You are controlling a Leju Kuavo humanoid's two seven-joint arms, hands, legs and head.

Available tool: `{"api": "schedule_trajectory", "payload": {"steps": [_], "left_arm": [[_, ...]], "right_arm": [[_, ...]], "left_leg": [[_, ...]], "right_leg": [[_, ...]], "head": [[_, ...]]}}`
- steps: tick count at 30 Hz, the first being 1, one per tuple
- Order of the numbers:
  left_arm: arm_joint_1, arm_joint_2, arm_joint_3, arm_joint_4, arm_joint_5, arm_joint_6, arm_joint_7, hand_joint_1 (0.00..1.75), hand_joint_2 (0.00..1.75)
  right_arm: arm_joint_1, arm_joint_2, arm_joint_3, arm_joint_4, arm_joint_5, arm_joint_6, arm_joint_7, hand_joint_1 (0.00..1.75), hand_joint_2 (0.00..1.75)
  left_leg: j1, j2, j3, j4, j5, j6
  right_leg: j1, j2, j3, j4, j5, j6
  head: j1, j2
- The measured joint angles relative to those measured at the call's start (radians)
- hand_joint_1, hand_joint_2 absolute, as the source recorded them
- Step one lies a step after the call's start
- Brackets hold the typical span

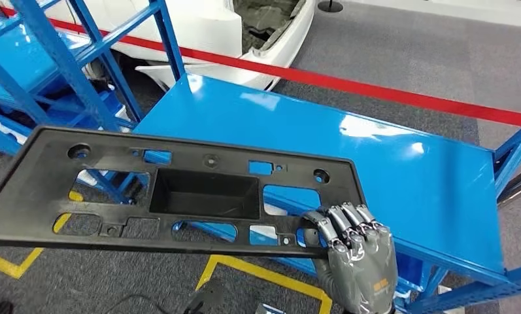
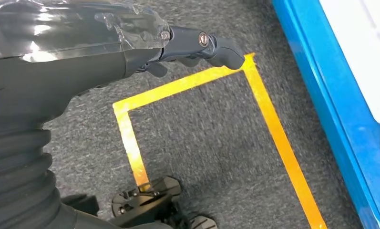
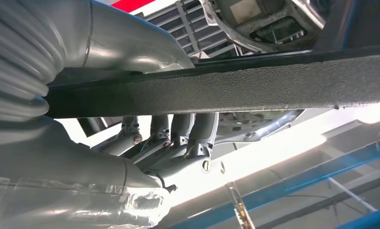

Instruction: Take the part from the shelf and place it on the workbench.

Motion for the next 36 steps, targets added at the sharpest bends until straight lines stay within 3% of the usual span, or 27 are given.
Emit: {"api": "schedule_trajectory", "payload": {"steps": [2,3,4,5,6,8,10,11,13,14,16,18,19,20,21,23,25,26,28,29,30,31,33,34,35,36], "left_arm": [[-0.001,-0.001,0.0,0.001,0.0,-0.001,0.0,0.0,1.75],[0.0,-0.001,0.0,0.001,0.0,-0.002,0.0,0.0,1.75],[0.0,-0.001,0.0,0.001,0.0,-0.002,0.0,0.0,1.75],[0.0,-0.001,0.0,0.001,0.0,-0.002,0.0,0.0,1.75],[0.0,-0.001,0.0,0.002,0.0,-0.002,0.0,0.0,1.75],[-0.001,-0.001,0.0,0.002,0.0,-0.002,-0.001,0.0,1.75],[-0.001,-0.001,0.0,0.002,0.0,-0.002,-0.001,0.0,1.75],[-0.001,-0.001,0.0,0.002,0.0,-0.002,-0.002,0.0,1.75],[0.0,-0.001,0.0,0.002,0.0,-0.002,-0.002,0.0,1.75],[0.001,0.0,0.0,0.003,0.0,-0.002,-0.002,0.0,1.75],[0.001,0.0,0.0,0.003,0.0,-0.002,-0.002,0.0,1.75],[0.001,0.0,0.0,0.003,0.0,-0.002,-0.003,0.0,1.75],[0.001,0.0,0.0,0.003,0.0,-0.002,-0.003,0.0,1.75],[0.001,0.0,0.0,0.003,0.0,-0.002,-0.003,0.0,1.75],[0.001,0.0,0.0,0.003,0.0,-0.002,-0.003,0.0,1.75],[0.0,0.0,0.001,0.003,0.0,-0.002,-0.003,0.0,1.75],[-0.003,0.0,0.001,0.003,0.0,-0.002,-0.003,0.0,1.75],[-0.004,0.0,0.001,0.003,0.0,-0.002,-0.004,0.0,1.75],[-0.003,0.0,0.001,0.003,0.001,-0.002,-0.004,0.0,1.75],[-0.002,-0.001,0.001,0.003,0.002,-0.002,-0.005,0.0,1.75],[-0.002,-0.001,0.001,0.003,0.002,-0.002,-0.005,0.0,1.75],[-0.002,-0.001,0.001,0.003,0.003,-0.002,-0.005,0.0,1.75],[-0.003,-0.001,0.002,0.003,0.004,-0.002,-0.005,0.0,1.75],[-0.003,-0.001,0.003,0.003,0.004,-0.002,-0.005,0.0,1.75],[-0.003,-0.001,0.004,0.003,0.004,-0.002,-0.005,0.0,1.75],[-0.003,-0.001,0.006,0.003,0.004,-0.002,-0.005,0.0,1.75]], "right_arm": [[-0.002,0.0,0.0,0.001,-0.002,0.0,-0.001,1.75,1.75],[-0.002,0.0,0.0,0.001,-0.003,0.0,-0.001,1.75,1.75],[-0.002,0.0,0.0,0.001,-0.004,0.001,-0.001,1.75,1.75],[-0.002,0.0,0.0,0.002,-0.004,0.001,-0.001,1.75,1.75],[-0.002,0.0,0.0,0.002,-0.004,0.001,-0.001,1.75,1.75],[-0.004,0.0,0.0,0.002,-0.004,0.001,-0.001,1.75,1.75],[-0.007,0.0,0.001,0.002,-0.003,0.001,-0.002,1.75,1.75],[-0.008,0.001,0.001,0.002,-0.003,0.001,-0.002,1.75,1.75],[-0.01,0.001,0.001,0.002,-0.004,0.003,-0.002,1.75,1.75],[-0.011,0.001,0.001,0.002,-0.005,0.004,-0.002,1.75,1.75],[-0.013,0.002,0.001,0.002,-0.006,0.006,-0.002,1.75,1.75],[-0.014,0.003,0.001,0.002,-0.007,0.006,-0.002,1.75,1.75],[-0.014,0.003,0.001,0.003,-0.007,0.006,-0.002,1.75,1.75],[-0.014,0.003,0.001,0.003,-0.007,0.006,-0.002,1.75,1.75],[-0.014,0.003,0.001,0.003,-0.007,0.006,-0.002,1.75,1.75],[-0.014,0.003,0.001,0.004,-0.007,0.006,-0.002,1.75,1.75],[-0.015,0.004,0.001,0.004,-0.007,0.006,-0.002,1.75,1.75],[-0.016,0.005,0.002,0.004,-0.007,0.006,-0.002,1.75,1.75],[-0.017,0.005,0.002,0.004,-0.008,0.007,-0.002,1.75,1.75],[-0.017,0.005,0.002,0.005,-0.008,0.007,-0.002,1.75,1.75],[-0.017,0.005,0.002,0.005,-0.01,0.007,-0.002,1.75,1.75],[-0.017,0.005,0.002,0.005,-0.012,0.008,-0.002,1.75,1.75],[-0.017,0.005,0.003,0.007,-0.018,0.008,-0.002,1.75,1.75],[-0.017,0.005,0.003,0.007,-0.021,0.008,-0.002,1.75,1.75],[-0.017,0.005,0.003,0.008,-0.023,0.009,-0.002,1.75,1.75],[-0.017,0.005,0.003,0.009,-0.025,0.009,-0.002,1.75,1.75]], "left_leg": [[0.001,0.003,-0.023,0.001,0.016,0.007],[0.0,0.004,-0.036,0.005,0.022,0.008],[0.0,0.005,-0.05,0.011,0.028,0.007],[0.001,0.005,-0.064,0.018,0.033,0.006],[0.001,0.005,-0.078,0.026,0.037,0.003],[0.002,0.005,-0.101,0.045,0.043,-0.003],[0.0,0.004,-0.116,0.06,0.052,-0.013],[0.0,0.004,-0.122,0.062,0.06,-0.019],[0.002,0.003,-0.13,0.066,0.068,-0.032],[0.004,0.002,-0.137,0.077,0.054,-0.038],[0.009,0.0,-0.162,0.15,-0.022,-0.049],[0.011,0.0,-0.19,0.269,-0.106,-0.055],[0.011,0.0,-0.192,0.316,-0.121,-0.056],[0.011,0.0,-0.182,0.335,-0.113,-0.056],[0.011,0.0,-0.156,0.321,-0.087,-0.054],[0.011,-0.001,-0.063,0.204,-0.039,-0.048],[0.007,-0.003,0.024,0.065,-0.04,-0.04],[0.004,-0.004,0.044,0.025,-0.05,-0.035],[0.003,-0.003,0.043,0.005,-0.044,-0.024],[0.004,-0.001,0.034,0.004,-0.034,-0.017],[0.006,0.001,0.022,0.001,-0.022,-0.008],[0.007,0.004,0.008,0.0,-0.009,0.0],[0.003,0.006,-0.024,0.003,0.013,0.008],[0.001,0.007,-0.041,0.006,0.024,0.009],[-0.001,0.007,-0.059,0.011,0.035,0.009],[-0.002,0.008,-0.078,0.018,0.044,0.009]], "right_leg": [[-0.004,0.001,-0.036,0.111,-0.094,0.007],[-0.007,0.0,-0.05,0.171,-0.127,0.011],[-0.01,0.0,-0.053,0.212,-0.137,0.014],[-0.013,0.0,-0.041,0.222,-0.124,0.017],[-0.017,0.0,-0.011,0.195,-0.095,0.02],[-0.023,0.0,0.079,0.071,-0.055,0.023],[-0.021,0.003,0.138,-0.032,-0.062,0.021],[-0.018,0.004,0.143,-0.051,-0.069,0.017],[-0.016,0.002,0.134,-0.06,-0.056,0.002],[-0.016,0.0,0.127,-0.062,-0.047,-0.008],[-0.018,-0.005,0.106,-0.067,-0.028,-0.025],[-0.016,-0.008,0.081,-0.066,-0.009,-0.031],[-0.014,-0.009,0.067,-0.065,0.001,-0.032],[-0.014,-0.01,0.053,-0.063,0.011,-0.031],[-0.013,-0.01,0.04,-0.061,0.02,-0.029],[-0.013,-0.01,0.016,-0.055,0.037,-0.024],[-0.012,-0.01,0.002,-0.05,0.052,-0.014],[-0.012,-0.011,-0.001,-0.049,0.06,-0.009],[-0.013,-0.012,-0.005,-0.052,0.075,0.006],[-0.014,-0.011,-0.01,-0.047,0.066,0.012],[-0.014,-0.009,-0.019,-0.028,0.037,0.018],[-0.015,-0.007,-0.032,0.01,-0.01,0.022],[-0.016,-0.005,-0.059,0.13,-0.109,0.027],[-0.016,-0.005,-0.066,0.189,-0.129,0.028],[-0.016,-0.005,-0.063,0.227,-0.124,0.029],[-0.016,-0.005,-0.047,0.235,-0.098,0.028]], "head": [[0.004,0.0],[0.005,0.0],[0.005,0.0],[0.006,0.0],[0.006,0.0],[0.006,0.0],[0.005,0.0],[0.004,0.0],[0.004,0.0],[0.003,0.0],[0.0,0.0],[-0.004,0.0],[-0.004,0.0],[-0.004,0.0],[-0.005,0.0],[-0.007,0.0],[-0.009,0.0],[-0.01,0.0],[-0.009,0.0],[-0.007,0.0],[-0.005,0.0],[-0.002,0.0],[0.002,0.0],[0.003,0.0],[0.004,0.0],[0.004,0.0]]}}
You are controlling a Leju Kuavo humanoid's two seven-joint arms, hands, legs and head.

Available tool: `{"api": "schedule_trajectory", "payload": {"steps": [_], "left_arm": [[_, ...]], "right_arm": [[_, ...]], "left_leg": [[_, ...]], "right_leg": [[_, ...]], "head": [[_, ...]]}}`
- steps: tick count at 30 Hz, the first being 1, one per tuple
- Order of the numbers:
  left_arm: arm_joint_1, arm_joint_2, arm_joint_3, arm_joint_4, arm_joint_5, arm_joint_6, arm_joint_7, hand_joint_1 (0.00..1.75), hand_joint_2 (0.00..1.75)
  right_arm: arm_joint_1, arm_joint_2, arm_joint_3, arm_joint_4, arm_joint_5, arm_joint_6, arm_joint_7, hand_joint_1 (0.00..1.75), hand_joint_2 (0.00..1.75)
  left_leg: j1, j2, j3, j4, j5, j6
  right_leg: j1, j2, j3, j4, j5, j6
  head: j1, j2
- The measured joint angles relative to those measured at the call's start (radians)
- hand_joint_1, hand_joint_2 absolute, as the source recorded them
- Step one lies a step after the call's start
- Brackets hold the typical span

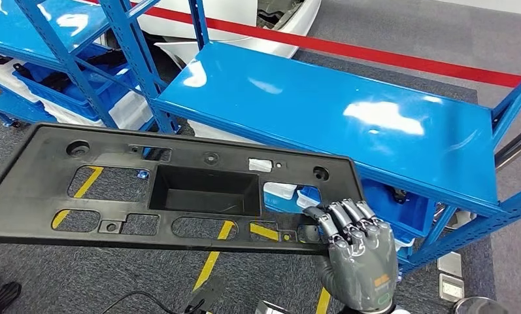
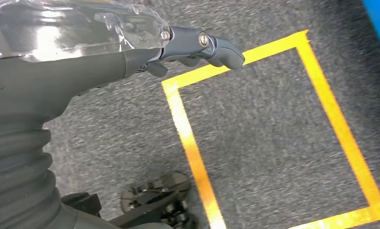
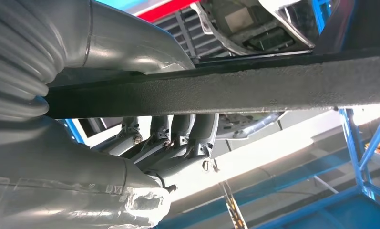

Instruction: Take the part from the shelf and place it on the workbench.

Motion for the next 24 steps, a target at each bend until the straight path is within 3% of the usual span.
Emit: {"api": "schedule_trajectory", "payload": {"steps": [2,4,5,6,8,9,11,13,14,15,17,18,20,21,23,24], "left_arm": [[0.0,0.0,0.003,0.0,0.001,0.001,0.0,0.0,1.75],[0.0,0.0,0.005,0.0,0.001,0.001,-0.001,0.0,1.75],[0.0,0.0,0.007,0.0,0.001,0.002,-0.001,0.0,1.75],[0.0,0.0,0.008,0.0,0.001,0.002,-0.001,0.0,1.75],[0.002,0.0,0.01,0.0,0.001,0.002,-0.001,0.0,1.75],[0.004,0.0,0.011,0.0,0.001,0.002,-0.001,0.0,1.75],[0.008,0.0,0.012,0.0,0.002,0.003,-0.001,0.0,1.75],[0.009,0.0,0.013,0.0,0.002,0.003,-0.001,0.0,1.75],[0.009,0.0,0.013,0.0,0.002,0.003,-0.001,0.0,1.75],[0.01,0.0,0.013,0.0,0.002,0.003,-0.001,0.0,1.75],[0.01,0.0,0.013,0.0,0.001,0.002,-0.003,0.0,1.75],[0.01,0.0,0.013,0.0,0.0,0.002,-0.005,0.0,1.75],[0.009,0.0,0.013,0.0,-0.003,0.002,-0.009,0.0,1.75],[0.008,0.0,0.013,0.0,-0.004,0.002,-0.01,0.0,1.75],[0.008,0.0,0.013,0.0,-0.005,0.002,-0.011,0.0,1.75],[0.008,0.0,0.013,0.0,-0.005,0.002,-0.012,0.0,1.75]], "right_arm": [[0.0,0.0,0.0,0.001,0.0,0.0,0.0,1.75,1.75],[-0.003,0.001,0.0,0.001,0.0,0.0,0.0,1.75,1.75],[-0.005,0.001,0.0,0.001,0.0,0.0,0.0,1.75,1.75],[-0.006,0.002,0.0,0.001,0.0,0.0,0.0,1.75,1.75],[-0.007,0.002,0.001,0.001,-0.001,0.0,0.0,1.75,1.75],[-0.007,0.002,0.002,0.002,-0.001,0.0,0.0,1.75,1.75],[-0.008,0.003,0.003,0.004,-0.002,0.001,-0.001,1.75,1.75],[-0.008,0.003,0.005,0.005,-0.004,0.001,-0.001,1.75,1.75],[-0.008,0.003,0.006,0.006,-0.006,0.0,-0.001,1.75,1.75],[-0.008,0.003,0.007,0.007,-0.008,0.0,-0.001,1.75,1.75],[-0.007,0.003,0.009,0.009,-0.01,0.0,-0.001,1.75,1.75],[-0.007,0.003,0.009,0.01,-0.011,-0.001,-0.001,1.75,1.75],[-0.007,0.003,0.009,0.01,-0.012,-0.001,-0.001,1.75,1.75],[-0.007,0.003,0.009,0.01,-0.012,-0.002,-0.001,1.75,1.75],[-0.006,0.003,0.009,0.01,-0.013,-0.002,-0.001,1.75,1.75],[-0.006,0.003,0.009,0.011,-0.013,-0.002,-0.001,1.75,1.75]], "left_leg": [[-0.001,0.0,-0.033,0.015,0.015,-0.004],[-0.004,-0.001,-0.053,0.031,0.027,-0.01],[-0.004,-0.001,-0.058,0.035,0.035,-0.015],[-0.003,-0.001,-0.062,0.037,0.044,-0.02],[0.0,-0.003,-0.071,0.04,0.052,-0.032],[0.001,-0.004,-0.078,0.054,0.033,-0.038],[0.006,-0.006,-0.103,0.135,-0.058,-0.049],[0.01,-0.006,-0.127,0.257,-0.139,-0.056],[0.011,-0.006,-0.13,0.303,-0.143,-0.058],[0.012,-0.006,-0.122,0.324,-0.119,-0.058],[0.013,-0.007,-0.061,0.272,-0.046,-0.057],[0.013,-0.007,-0.011,0.204,-0.033,-0.055],[0.011,-0.009,0.08,0.064,-0.062,-0.047],[0.009,-0.01,0.103,0.021,-0.082,-0.042],[0.01,-0.008,0.105,-0.001,-0.088,-0.029],[0.011,-0.007,0.1,-0.004,-0.084,-0.02]], "right_leg": [[0.001,0.0,0.083,-0.084,0.052,-0.007],[0.005,0.0,0.191,-0.238,0.041,-0.016],[0.008,0.001,0.225,-0.292,0.026,-0.021],[0.012,0.002,0.239,-0.322,0.018,-0.026],[0.012,0.0,0.229,-0.329,0.031,-0.042],[0.01,-0.001,0.219,-0.331,0.041,-0.05],[0.006,-0.006,0.191,-0.332,0.064,-0.06],[0.007,-0.007,0.16,-0.33,0.084,-0.063],[0.007,-0.007,0.143,-0.328,0.095,-0.062],[0.007,-0.007,0.126,-0.325,0.104,-0.06],[0.006,-0.008,0.094,-0.314,0.121,-0.054],[0.007,-0.007,0.082,-0.308,0.126,-0.05],[0.009,-0.007,0.069,-0.297,0.136,-0.04],[0.01,-0.007,0.066,-0.294,0.141,-0.035],[0.01,-0.007,0.058,-0.287,0.148,-0.023],[0.009,-0.006,0.05,-0.275,0.138,-0.018]], "head": [[0.0,0.0],[-0.001,0.0],[-0.002,0.0],[-0.002,0.0],[-0.001,0.0],[0.0,0.0],[-0.001,0.0],[-0.006,0.0],[-0.006,0.0],[-0.006,0.0],[-0.007,0.0],[-0.009,0.0],[-0.011,0.0],[-0.012,0.0],[-0.01,0.0],[-0.008,0.0]]}}
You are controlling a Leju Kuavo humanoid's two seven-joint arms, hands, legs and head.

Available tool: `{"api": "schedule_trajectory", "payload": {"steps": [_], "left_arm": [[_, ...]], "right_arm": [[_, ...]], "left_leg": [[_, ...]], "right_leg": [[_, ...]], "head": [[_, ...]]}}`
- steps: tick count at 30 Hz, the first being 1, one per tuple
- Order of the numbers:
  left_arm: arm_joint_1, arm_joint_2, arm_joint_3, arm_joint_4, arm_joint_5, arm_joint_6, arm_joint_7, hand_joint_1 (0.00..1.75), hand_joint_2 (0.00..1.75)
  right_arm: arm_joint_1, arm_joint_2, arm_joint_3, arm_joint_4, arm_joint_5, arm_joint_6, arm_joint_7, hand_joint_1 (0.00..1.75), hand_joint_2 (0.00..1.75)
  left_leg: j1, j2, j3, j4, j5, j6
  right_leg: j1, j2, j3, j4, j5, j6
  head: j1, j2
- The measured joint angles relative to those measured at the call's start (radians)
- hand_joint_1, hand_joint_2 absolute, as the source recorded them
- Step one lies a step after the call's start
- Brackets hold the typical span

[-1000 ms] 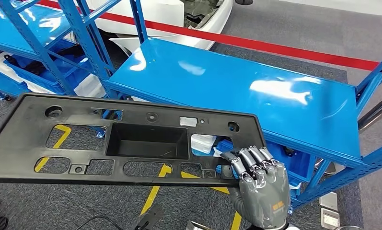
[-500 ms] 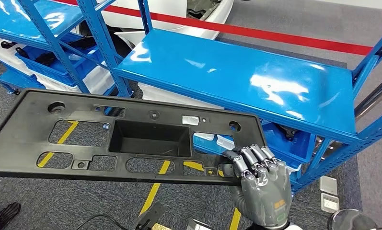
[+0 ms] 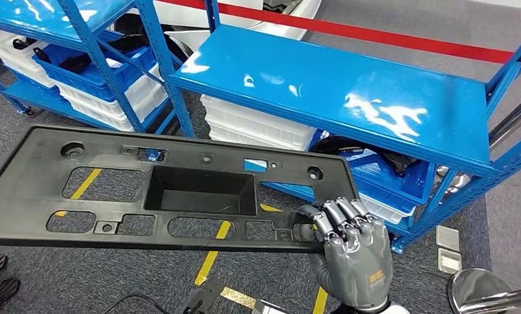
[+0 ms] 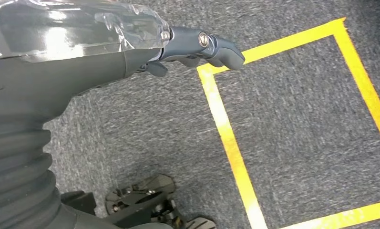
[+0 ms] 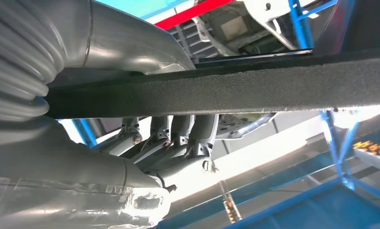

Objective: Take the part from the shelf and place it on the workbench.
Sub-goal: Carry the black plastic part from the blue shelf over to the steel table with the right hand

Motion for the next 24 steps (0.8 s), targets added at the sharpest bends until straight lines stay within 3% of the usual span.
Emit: {"api": "schedule_trajectory", "payload": {"steps": [2,4,5,6,7,9,11,14,16,19,20,21,22,24], "left_arm": [[0.001,0.0,0.0,0.0,0.0,0.0,-0.001,0.0,1.75],[0.001,0.0,0.0,0.0,-0.001,-0.001,-0.001,0.0,1.75],[0.001,0.0,0.0,0.0,-0.002,-0.001,-0.001,0.0,1.75],[0.002,0.0,0.0,0.0,-0.002,-0.002,-0.001,0.0,1.75],[0.002,0.0,0.0,0.0,-0.002,-0.002,-0.001,0.0,1.75],[0.002,0.0,0.0,0.0,-0.002,-0.002,-0.001,0.0,1.75],[0.001,-0.001,0.0,0.0,-0.002,-0.002,-0.001,0.0,1.75],[0.001,-0.002,0.0,0.0,-0.004,-0.001,-0.001,0.0,1.75],[0.0,-0.002,0.0,0.0,-0.004,0.0,-0.001,0.0,1.75],[0.003,-0.002,0.0,0.0,-0.004,-0.001,-0.002,0.0,1.75],[0.004,-0.002,0.0,0.0,-0.004,-0.001,-0.002,0.0,1.75],[0.005,-0.002,0.0,0.0,-0.004,-0.002,-0.002,0.0,1.75],[0.005,-0.002,0.0,0.0,-0.004,-0.002,-0.002,0.0,1.75],[0.005,-0.002,0.0,0.0,-0.004,-0.002,-0.002,0.0,1.75]], "right_arm": [[0.001,0.0,0.0,0.001,0.0,0.0,0.0,1.75,1.75],[0.003,0.0,0.0,0.003,0.0,0.0,0.0,1.75,1.75],[0.004,0.0,0.0,0.004,0.0,0.0,0.0,1.75,1.75],[0.006,0.0,0.0,0.006,0.0,0.0,0.0,1.75,1.75],[0.007,0.0,0.0,0.007,0.0,0.0,0.0,1.75,1.75],[0.008,0.0,0.0,0.008,0.001,0.0,-0.001,1.75,1.75],[0.007,0.0,0.0,0.008,0.002,0.0,-0.002,1.75,1.75],[0.007,0.001,0.0,0.008,0.003,0.0,-0.002,1.75,1.75],[0.007,0.002,0.0,0.008,0.004,0.0,-0.003,1.75,1.75],[0.008,0.005,0.0,0.009,0.004,0.0,-0.003,1.75,1.75],[0.008,0.005,0.0,0.01,0.004,0.0,-0.003,1.75,1.75],[0.009,0.005,0.0,0.011,0.004,0.0,-0.003,1.75,1.75],[0.01,0.006,0.0,0.012,0.004,0.0,-0.003,1.75,1.75],[0.011,0.006,0.0,0.012,0.004,0.0,-0.003,1.75,1.75]], "left_leg": [[0.0,0.003,-0.012,-0.001,0.012,0.015],[-0.006,0.004,-0.029,0.004,0.021,0.023],[-0.008,0.005,-0.037,0.008,0.024,0.024],[-0.011,0.005,-0.044,0.013,0.026,0.025],[-0.014,0.005,-0.049,0.016,0.027,0.026],[-0.019,0.004,-0.054,0.021,0.028,0.025],[-0.02,0.005,-0.061,0.027,0.03,0.02],[-0.018,0.008,-0.069,0.03,0.034,0.007],[-0.02,0.005,-0.079,0.059,0.009,-0.005],[-0.01,0.001,-0.152,0.227,-0.078,-0.024],[-0.005,0.001,-0.174,0.278,-0.093,-0.029],[0.0,0.002,-0.183,0.298,-0.091,-0.033],[0.004,0.002,-0.174,0.278,-0.07,-0.037],[0.012,0.001,-0.116,0.154,-0.004,-0.042]], "right_leg": [[-0.002,0.003,-0.033,0.081,-0.059,0.006],[-0.003,0.005,-0.081,0.212,-0.131,0.008],[-0.003,0.005,-0.092,0.255,-0.147,0.007],[-0.002,0.005,-0.087,0.266,-0.146,0.005],[-0.001,0.006,-0.063,0.237,-0.128,-0.001],[0.005,0.006,0.021,0.104,-0.077,-0.02],[0.012,0.005,0.072,0.007,-0.054,-0.033],[0.012,0.005,0.075,-0.022,-0.05,-0.036],[0.004,0.003,0.079,-0.038,-0.041,-0.041],[0.0,0.001,0.075,-0.041,-0.035,-0.045],[-0.001,0.001,0.073,-0.039,-0.035,-0.045],[-0.002,0.001,0.071,-0.036,-0.036,-0.045],[-0.003,0.001,0.069,-0.032,-0.036,-0.043],[-0.006,0.003,0.067,-0.025,-0.04,-0.037]], "head": [[0.006,0.0],[0.01,0.0],[0.01,0.0],[0.01,0.0],[0.01,0.0],[0.01,0.0],[0.01,0.0],[0.01,0.0],[0.007,0.0],[0.002,0.0],[0.001,0.0],[0.001,0.0],[0.001,0.0],[0.001,0.0]]}}
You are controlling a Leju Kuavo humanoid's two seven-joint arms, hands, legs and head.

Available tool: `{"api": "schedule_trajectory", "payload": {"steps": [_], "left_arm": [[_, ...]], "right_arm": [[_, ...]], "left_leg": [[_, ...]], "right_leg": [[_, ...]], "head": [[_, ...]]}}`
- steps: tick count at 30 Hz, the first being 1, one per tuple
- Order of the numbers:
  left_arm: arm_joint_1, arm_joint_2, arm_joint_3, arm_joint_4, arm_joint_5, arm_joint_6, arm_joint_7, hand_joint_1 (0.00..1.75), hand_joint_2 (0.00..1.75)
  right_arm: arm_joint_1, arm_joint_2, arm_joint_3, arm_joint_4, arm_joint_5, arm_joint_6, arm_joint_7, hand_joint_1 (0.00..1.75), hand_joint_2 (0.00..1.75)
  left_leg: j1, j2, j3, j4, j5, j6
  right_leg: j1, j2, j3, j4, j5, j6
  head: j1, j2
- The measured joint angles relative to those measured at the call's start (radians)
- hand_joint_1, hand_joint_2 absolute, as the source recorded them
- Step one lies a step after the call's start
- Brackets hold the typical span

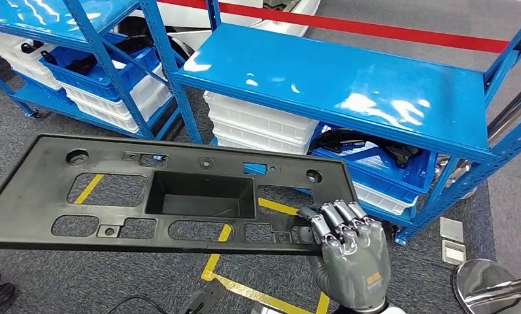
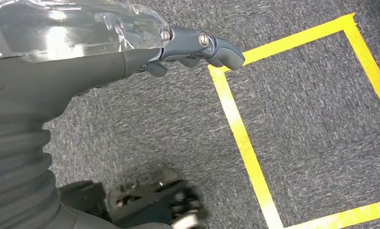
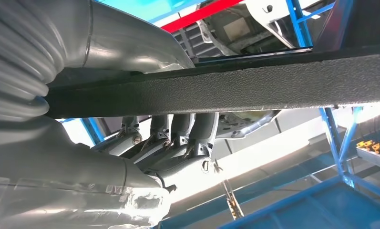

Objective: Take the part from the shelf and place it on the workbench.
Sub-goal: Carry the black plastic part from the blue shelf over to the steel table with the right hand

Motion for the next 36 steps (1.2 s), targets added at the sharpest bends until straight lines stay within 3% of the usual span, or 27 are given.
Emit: {"api": "schedule_trajectory", "payload": {"steps": [2,5,7,10,11,12,13,14,16,17,18,21,23,25,27,29,31,32,34,35,36], "left_arm": [[-0.001,0.0,0.0,0.0,0.0,0.0,0.0,0.0,1.75],[0.001,0.001,0.0,0.0,0.0,-0.002,0.0,0.0,1.75],[-0.001,0.001,0.0,0.0,0.0,-0.005,0.0,0.0,1.75],[-0.002,0.001,0.0,0.0,0.0,-0.013,-0.001,0.0,1.75],[-0.001,0.001,0.0,0.0,0.0,-0.015,-0.001,0.0,1.75],[-0.001,0.001,0.0,0.0,0.0,-0.016,-0.001,0.0,1.75],[0.0,0.001,0.0,0.0,0.0,-0.017,-0.001,0.0,1.75],[0.0,0.001,0.0,0.0,0.0,-0.017,-0.001,0.0,1.75],[-0.001,0.001,0.0,0.0,0.0,-0.018,-0.001,0.0,1.75],[-0.002,0.001,0.0,0.0,0.0,-0.018,-0.001,0.0,1.75],[-0.002,0.001,0.0,0.0,0.0,-0.018,-0.002,0.0,1.75],[-0.001,0.001,0.0,0.0,0.0,-0.018,-0.002,0.0,1.75],[0.0,0.002,0.0,0.0,0.0,-0.018,-0.002,0.0,1.75],[0.0,0.003,0.0,0.0,0.0,-0.015,-0.003,0.0,1.75],[-0.001,0.002,0.0,0.0,0.001,-0.01,-0.004,0.0,1.75],[-0.002,0.001,0.0,0.0,0.002,-0.007,-0.005,0.0,1.75],[-0.001,0.0,0.001,0.0,0.001,-0.007,-0.005,0.0,1.75],[-0.001,-0.001,0.001,0.0,0.001,-0.007,-0.005,0.0,1.75],[-0.001,-0.001,0.001,0.0,0.0,-0.007,-0.005,0.0,1.75],[-0.003,0.0,0.001,0.001,0.0,-0.007,-0.005,0.0,1.75],[-0.005,0.001,0.001,0.001,-0.001,-0.007,-0.005,0.0,1.75]], "right_arm": [[0.0,0.001,0.0,0.0,0.0,0.0,0.0,1.75,1.75],[0.0,0.001,0.0,0.0,0.0,0.0,0.0,1.75,1.75],[0.0,0.001,0.0,0.0,0.0,0.0,0.0,1.75,1.75],[0.001,0.001,0.0,0.001,0.0,0.0,0.0,1.75,1.75],[0.002,0.001,0.0,0.001,0.0,0.0,0.0,1.75,1.75],[0.003,0.001,0.0,0.002,0.0,0.0,0.0,1.75,1.75],[0.003,0.001,0.0,0.003,0.0,0.0,0.0,1.75,1.75],[0.003,0.001,0.0,0.003,0.0,0.0,0.0,1.75,1.75],[0.003,0.001,0.0,0.003,0.0,0.0,0.0,1.75,1.75],[0.002,0.001,0.0,0.003,0.0,0.0,0.0,1.75,1.75],[0.003,0.001,0.0,0.003,0.0,0.0,0.0,1.75,1.75],[0.004,0.001,0.0,0.003,0.0,0.0,0.0,1.75,1.75],[0.003,0.002,0.0,0.003,0.0,0.0,0.0,1.75,1.75],[0.004,0.004,0.0,0.003,0.0,0.001,0.0,1.75,1.75],[0.003,0.005,0.0,0.003,0.0,0.001,0.0,1.75,1.75],[0.004,0.005,0.0,0.003,0.0,0.002,0.0,1.75,1.75],[0.007,0.004,-0.001,0.003,0.0,0.003,0.001,1.75,1.75],[0.008,0.004,-0.001,0.003,0.0,0.004,0.001,1.75,1.75],[0.009,0.003,-0.001,0.004,0.0,0.005,0.0,1.75,1.75],[0.009,0.004,-0.001,0.003,0.0,0.005,0.0,1.75,1.75],[0.01,0.004,-0.001,0.003,0.0,0.006,0.0,1.75,1.75]], "left_leg": [[0.0,-0.002,0.041,-0.1,0.035,0.002],[-0.005,-0.004,0.037,-0.117,0.04,0.019],[-0.003,-0.003,0.035,-0.123,0.048,0.034],[-0.004,-0.001,0.031,-0.127,0.055,0.047],[-0.006,-0.001,0.029,-0.126,0.055,0.048],[-0.007,0.0,0.028,-0.126,0.055,0.049],[-0.009,-0.001,0.028,-0.125,0.056,0.049],[-0.009,-0.001,0.029,-0.124,0.055,0.049],[-0.012,-0.003,0.029,-0.122,0.054,0.046],[-0.013,-0.003,0.027,-0.121,0.054,0.043],[-0.016,-0.003,0.023,-0.118,0.051,0.041],[-0.018,-0.003,0.02,-0.115,0.047,0.04],[-0.019,-0.003,0.027,-0.123,0.054,0.044],[-0.017,-0.001,0.055,-0.172,0.079,0.054],[-0.006,0.003,0.089,-0.236,0.108,0.061],[0.002,0.005,0.1,-0.254,0.115,0.059],[0.012,0.005,0.098,-0.245,0.108,0.045],[0.02,0.004,0.097,-0.235,0.1,0.033],[0.041,0.002,0.087,-0.198,0.077,0.002],[0.048,0.001,0.076,-0.171,0.062,-0.017],[0.05,-0.001,0.063,-0.146,0.052,-0.031]], "right_leg": [[0.001,0.003,-0.006,0.01,-0.003,0.012],[0.002,0.004,-0.014,0.013,0.001,0.031],[-0.001,0.004,-0.024,0.036,-0.02,0.042],[-0.003,0.004,-0.094,0.2,-0.112,0.05],[-0.003,0.004,-0.119,0.259,-0.134,0.051],[-0.003,0.004,-0.132,0.29,-0.137,0.05],[-0.003,0.004,-0.126,0.282,-0.121,0.048],[-0.003,0.004,-0.102,0.236,-0.089,0.044],[-0.001,0.004,-0.037,0.101,-0.028,0.035],[0.001,0.004,-0.015,0.051,-0.014,0.031],[0.002,0.005,-0.005,0.022,-0.01,0.029],[0.002,0.007,-0.004,0.006,-0.013,0.029],[0.0,0.006,0.002,-0.002,-0.007,0.034],[0.001,0.005,0.015,-0.019,-0.002,0.042],[0.002,0.009,0.002,0.017,-0.031,0.045],[-0.008,0.01,-0.052,0.124,-0.082,0.053],[-0.024,0.01,-0.095,0.197,-0.093,0.069],[-0.033,0.009,-0.094,0.188,-0.073,0.08],[-0.051,0.01,-0.053,0.096,-0.015,0.11],[-0.056,0.015,-0.04,0.059,0.001,0.12],[-0.058,0.02,-0.038,0.044,0.005,0.116]], "head": [[0.001,0.0],[0.001,0.0],[0.003,0.0],[0.008,0.0],[0.008,0.0],[0.008,0.0],[0.008,0.0],[0.008,0.0],[0.008,0.0],[0.008,0.0],[0.008,0.0],[0.006,0.0],[0.005,0.0],[0.001,0.0],[0.0,0.0],[0.002,0.0],[0.002,0.0],[0.002,0.0],[0.003,0.0],[0.009,0.0],[0.013,0.0]]}}
